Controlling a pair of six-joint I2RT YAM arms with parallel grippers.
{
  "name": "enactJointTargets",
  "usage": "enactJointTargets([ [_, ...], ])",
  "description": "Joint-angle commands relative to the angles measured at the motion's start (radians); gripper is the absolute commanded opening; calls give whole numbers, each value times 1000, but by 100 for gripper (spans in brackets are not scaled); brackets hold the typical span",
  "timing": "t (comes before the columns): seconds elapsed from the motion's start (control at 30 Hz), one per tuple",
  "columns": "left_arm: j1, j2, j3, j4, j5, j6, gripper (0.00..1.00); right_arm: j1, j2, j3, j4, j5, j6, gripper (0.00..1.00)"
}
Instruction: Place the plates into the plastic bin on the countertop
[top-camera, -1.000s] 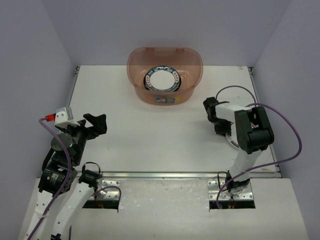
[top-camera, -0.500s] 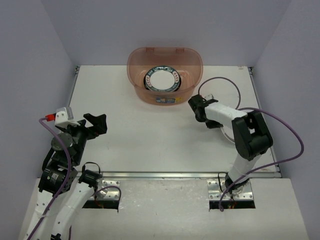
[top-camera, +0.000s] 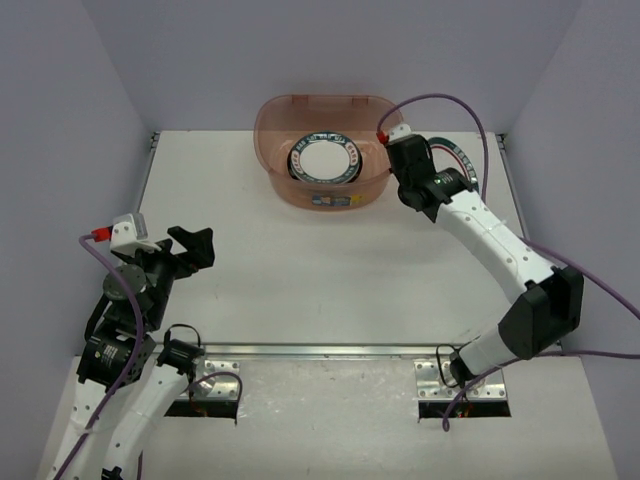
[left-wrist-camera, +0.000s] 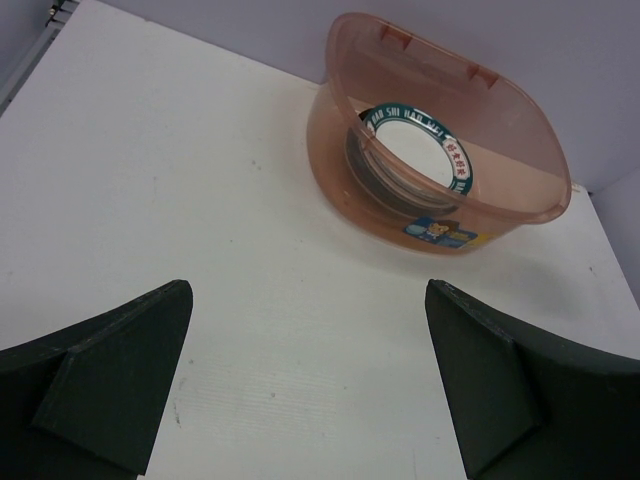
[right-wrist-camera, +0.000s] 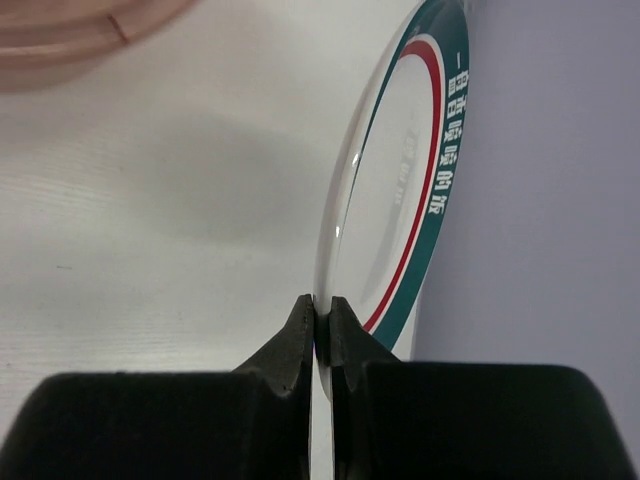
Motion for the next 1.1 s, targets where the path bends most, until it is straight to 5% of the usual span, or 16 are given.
enactJointTargets([
  [0.0,-7,19,2,36,3,-2,100,55,122,199,131,-84,-271,0],
  [0.1,-7,22,2,32,-5,-5,100,131,312,438,133,-124,-528,0],
  [0.27,-8,13,1,34,-7,-6,100,170,493,530,271,-231,-786,0],
  [0.63,-7,30,2,34,-5,-6,100,174,720,635,411,-389,-902,8],
  [0.73,-7,30,2,34,-6,-6,100,174,724,617,426,-384,-884,22],
  [0.93,-7,37,2,34,-6,-6,100,174,667,542,493,-351,-871,67],
  [1.07,-7,39,2,33,-7,-6,100,173,632,546,411,-372,-874,84],
])
